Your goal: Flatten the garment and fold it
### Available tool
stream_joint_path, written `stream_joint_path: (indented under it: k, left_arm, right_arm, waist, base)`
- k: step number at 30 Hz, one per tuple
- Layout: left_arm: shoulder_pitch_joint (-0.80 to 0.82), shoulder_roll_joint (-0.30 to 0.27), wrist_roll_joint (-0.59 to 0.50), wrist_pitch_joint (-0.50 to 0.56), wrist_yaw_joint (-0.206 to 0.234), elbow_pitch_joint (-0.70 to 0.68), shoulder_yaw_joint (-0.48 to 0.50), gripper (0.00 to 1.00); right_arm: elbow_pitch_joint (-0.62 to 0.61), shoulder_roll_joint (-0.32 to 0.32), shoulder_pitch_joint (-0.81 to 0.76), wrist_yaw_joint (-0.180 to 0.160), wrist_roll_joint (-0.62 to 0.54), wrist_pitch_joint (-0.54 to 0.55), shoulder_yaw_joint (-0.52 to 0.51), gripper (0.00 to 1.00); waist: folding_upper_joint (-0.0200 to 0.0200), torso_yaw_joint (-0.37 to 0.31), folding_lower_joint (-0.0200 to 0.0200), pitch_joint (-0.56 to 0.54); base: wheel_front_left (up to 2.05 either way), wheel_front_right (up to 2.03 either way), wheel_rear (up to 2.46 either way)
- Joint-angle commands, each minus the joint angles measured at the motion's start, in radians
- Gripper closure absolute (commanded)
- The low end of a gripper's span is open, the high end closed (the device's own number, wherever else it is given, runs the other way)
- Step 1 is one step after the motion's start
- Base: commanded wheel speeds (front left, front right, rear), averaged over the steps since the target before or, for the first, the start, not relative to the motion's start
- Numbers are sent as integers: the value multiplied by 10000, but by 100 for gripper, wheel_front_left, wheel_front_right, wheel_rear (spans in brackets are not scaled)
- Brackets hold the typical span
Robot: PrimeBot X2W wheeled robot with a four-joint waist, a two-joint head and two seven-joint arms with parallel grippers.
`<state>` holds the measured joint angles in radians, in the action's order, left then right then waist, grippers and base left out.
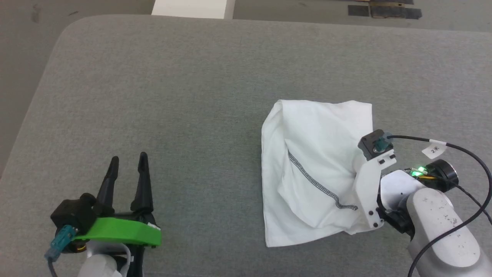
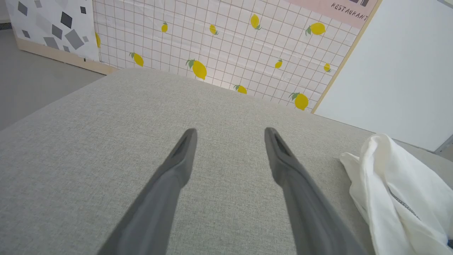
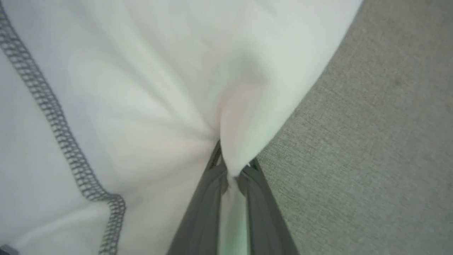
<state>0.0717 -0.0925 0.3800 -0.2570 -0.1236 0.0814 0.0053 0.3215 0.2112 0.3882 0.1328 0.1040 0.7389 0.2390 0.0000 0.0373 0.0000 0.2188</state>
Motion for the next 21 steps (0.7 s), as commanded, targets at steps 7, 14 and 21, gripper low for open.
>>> stream_joint_path:
  k: [7,14,21]
  left_arm:
    - [-299,-139,-141,-47,-51,-328,453,0]
    - [8,-519,-287,97,-49,-562,309,0]
    - [457,-1051,-503,564,-4,-1114,235,0]
  right_arm:
    - [-586,1665,1103,-21,1013,213,2366,100]
    - [-206,2535,2654,-21,1918,33,3747,100]
    - [879,2888,3747,-21,2038,-724,4103,100]
  waist:
    - [0,-2006,0,114]
    - [0,-4090,0,712]
    - [0,-5231,0,1615]
  base:
    - [0,0,0]
    - [0,0,0]
    - [0,0,0]
